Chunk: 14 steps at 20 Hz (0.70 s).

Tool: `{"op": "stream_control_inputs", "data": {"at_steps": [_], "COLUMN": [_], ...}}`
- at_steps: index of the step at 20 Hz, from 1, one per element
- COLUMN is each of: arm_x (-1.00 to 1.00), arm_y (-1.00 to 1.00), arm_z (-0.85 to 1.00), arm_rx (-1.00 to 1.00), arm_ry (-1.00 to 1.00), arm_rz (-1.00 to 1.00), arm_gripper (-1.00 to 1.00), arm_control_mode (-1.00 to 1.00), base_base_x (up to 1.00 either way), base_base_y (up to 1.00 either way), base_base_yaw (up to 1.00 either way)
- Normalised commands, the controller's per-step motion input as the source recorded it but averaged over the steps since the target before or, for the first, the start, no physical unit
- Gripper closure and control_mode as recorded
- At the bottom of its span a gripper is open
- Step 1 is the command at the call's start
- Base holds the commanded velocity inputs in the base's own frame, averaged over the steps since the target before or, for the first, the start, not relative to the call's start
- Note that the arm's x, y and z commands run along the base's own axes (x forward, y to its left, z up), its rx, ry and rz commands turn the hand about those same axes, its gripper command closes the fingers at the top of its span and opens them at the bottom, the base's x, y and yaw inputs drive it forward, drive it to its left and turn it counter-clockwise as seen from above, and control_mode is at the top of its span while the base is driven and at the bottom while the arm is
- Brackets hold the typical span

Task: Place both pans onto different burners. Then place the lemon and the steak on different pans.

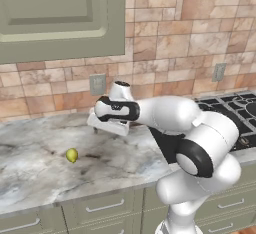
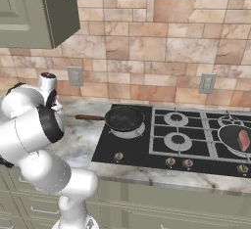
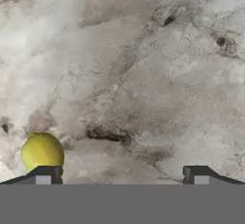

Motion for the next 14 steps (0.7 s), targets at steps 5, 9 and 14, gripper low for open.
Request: {"op": "stream_control_inputs", "data": {"at_steps": [5,9,14], "arm_x": [-0.01,-0.03,-0.1], "arm_y": [0.51,0.51,0.32], "arm_z": [0.16,0.18,0.0], "arm_rx": [0.0,0.0,-0.04], "arm_ry": [0.0,0.01,-0.02], "arm_rz": [0.12,0.08,0.05], "arm_gripper": [-1.0,-1.0,-1.0], "arm_control_mode": [-1.0,-1.0,-1.0], "base_base_x": [0.0,0.0,0.0], "base_base_y": [0.0,0.0,0.0], "base_base_yaw": [0.0,0.0,0.0]}}
